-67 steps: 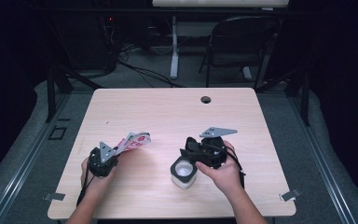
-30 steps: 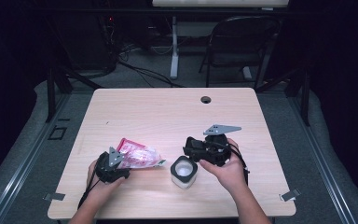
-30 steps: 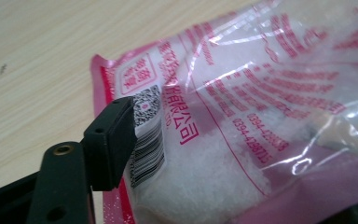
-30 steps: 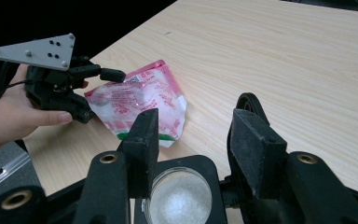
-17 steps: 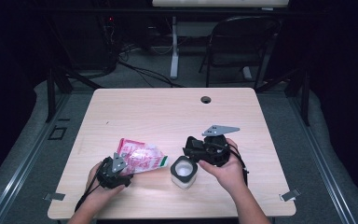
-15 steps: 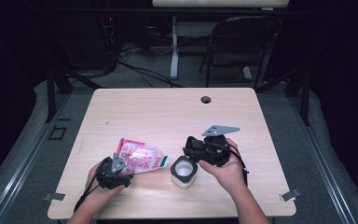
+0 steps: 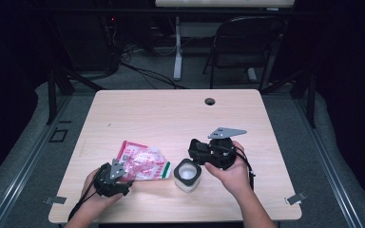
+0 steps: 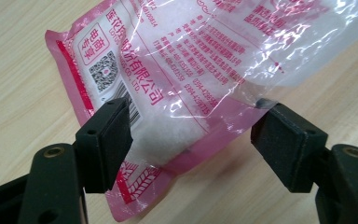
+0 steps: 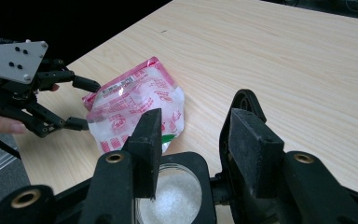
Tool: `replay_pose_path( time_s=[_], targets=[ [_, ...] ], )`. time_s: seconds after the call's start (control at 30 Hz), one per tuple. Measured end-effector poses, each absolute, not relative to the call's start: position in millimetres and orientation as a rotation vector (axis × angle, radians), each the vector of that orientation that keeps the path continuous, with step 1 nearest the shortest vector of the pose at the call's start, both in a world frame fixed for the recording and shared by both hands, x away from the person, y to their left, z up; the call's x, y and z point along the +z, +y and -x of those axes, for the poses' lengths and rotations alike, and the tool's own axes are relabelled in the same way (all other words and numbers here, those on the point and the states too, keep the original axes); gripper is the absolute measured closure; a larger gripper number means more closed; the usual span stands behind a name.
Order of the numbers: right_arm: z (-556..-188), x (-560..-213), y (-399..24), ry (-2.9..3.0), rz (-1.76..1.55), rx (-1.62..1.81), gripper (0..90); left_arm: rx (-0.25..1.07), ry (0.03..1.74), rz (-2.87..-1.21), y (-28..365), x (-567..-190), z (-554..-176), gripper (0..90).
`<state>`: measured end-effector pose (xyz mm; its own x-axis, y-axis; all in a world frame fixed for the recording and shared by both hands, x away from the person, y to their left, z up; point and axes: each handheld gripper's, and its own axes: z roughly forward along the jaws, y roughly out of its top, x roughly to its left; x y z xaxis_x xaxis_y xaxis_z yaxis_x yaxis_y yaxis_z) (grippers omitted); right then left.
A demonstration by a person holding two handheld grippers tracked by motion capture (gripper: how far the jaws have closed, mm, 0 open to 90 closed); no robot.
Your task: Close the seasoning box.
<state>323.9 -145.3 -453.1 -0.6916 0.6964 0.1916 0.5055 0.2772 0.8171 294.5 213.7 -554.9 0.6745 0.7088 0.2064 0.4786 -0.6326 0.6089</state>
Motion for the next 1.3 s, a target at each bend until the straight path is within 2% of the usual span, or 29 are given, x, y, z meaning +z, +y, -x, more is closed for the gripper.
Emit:
replay_pose_path(
  time_s=[0.3,1.07,1.3],
  targets=[
    [-324,-453,-147,2.326,-1.123,1.396,54.6,0.567,0.854,-2.353,209,-546,-286,30.1],
    [-320,-441,-153,2.258,-1.127,1.384,50.2,0.526,0.874,-2.247,212,-542,-289,34.7],
    [-320,-438,-165,2.242,-1.155,1.416,55.6,0.491,0.886,-2.221,213,-542,-291,36.3]
  ],
)
